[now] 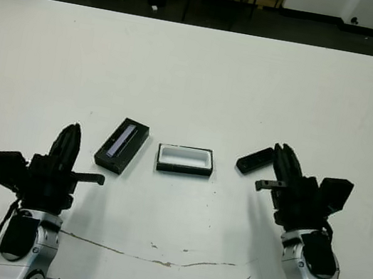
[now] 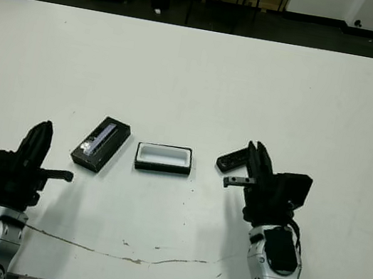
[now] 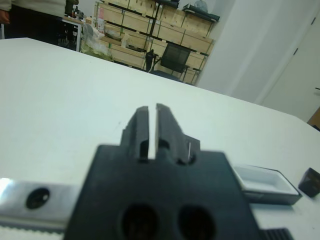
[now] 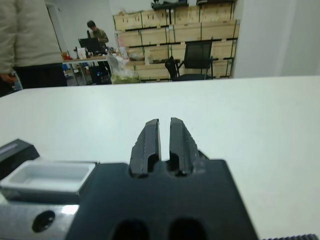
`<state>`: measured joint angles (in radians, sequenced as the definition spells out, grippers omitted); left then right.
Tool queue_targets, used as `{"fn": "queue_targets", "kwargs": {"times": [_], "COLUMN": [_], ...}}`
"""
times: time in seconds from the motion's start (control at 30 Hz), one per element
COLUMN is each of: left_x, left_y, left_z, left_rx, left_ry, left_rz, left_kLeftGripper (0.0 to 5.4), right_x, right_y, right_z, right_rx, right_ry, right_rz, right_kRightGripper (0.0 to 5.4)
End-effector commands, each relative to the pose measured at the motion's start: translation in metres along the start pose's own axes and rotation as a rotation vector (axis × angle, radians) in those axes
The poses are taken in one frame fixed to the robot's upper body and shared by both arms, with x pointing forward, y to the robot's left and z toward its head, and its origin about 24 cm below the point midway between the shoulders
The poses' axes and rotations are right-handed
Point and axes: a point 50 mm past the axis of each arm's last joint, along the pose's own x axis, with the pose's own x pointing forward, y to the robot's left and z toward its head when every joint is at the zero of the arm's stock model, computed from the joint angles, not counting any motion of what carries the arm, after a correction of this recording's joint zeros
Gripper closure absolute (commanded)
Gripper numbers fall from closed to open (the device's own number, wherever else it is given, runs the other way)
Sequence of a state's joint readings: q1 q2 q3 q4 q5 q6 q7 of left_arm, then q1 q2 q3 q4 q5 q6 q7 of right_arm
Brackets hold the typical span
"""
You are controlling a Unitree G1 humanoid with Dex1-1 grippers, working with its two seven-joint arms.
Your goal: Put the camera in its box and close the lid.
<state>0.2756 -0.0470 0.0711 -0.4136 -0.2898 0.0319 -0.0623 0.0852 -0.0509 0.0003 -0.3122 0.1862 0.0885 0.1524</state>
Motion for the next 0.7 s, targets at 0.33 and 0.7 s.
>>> {"fn": "queue_targets", "kwargs": {"times": [0.33,0.7], "left_x": [-0.004,-0.004], "left_y": [-0.004,-0.006], "left_z": [-0.001,-0.003], "left_rx": [0.009,-0.007], "left_ry": [0.050,0.049], "left_rz": [-0.012,-0.001], "left_kLeftGripper": [5.37,5.37], "right_x": [-0.008,0.040], "right_y": [0.001,-0.033], "right_z": [-0.007,0.075], "right_rx": [0.000,-0.339], "right_ry": [0.052,-0.102], "right_rz": [0.031,0.186], "right_kRightGripper": [5.40,5.40]}}
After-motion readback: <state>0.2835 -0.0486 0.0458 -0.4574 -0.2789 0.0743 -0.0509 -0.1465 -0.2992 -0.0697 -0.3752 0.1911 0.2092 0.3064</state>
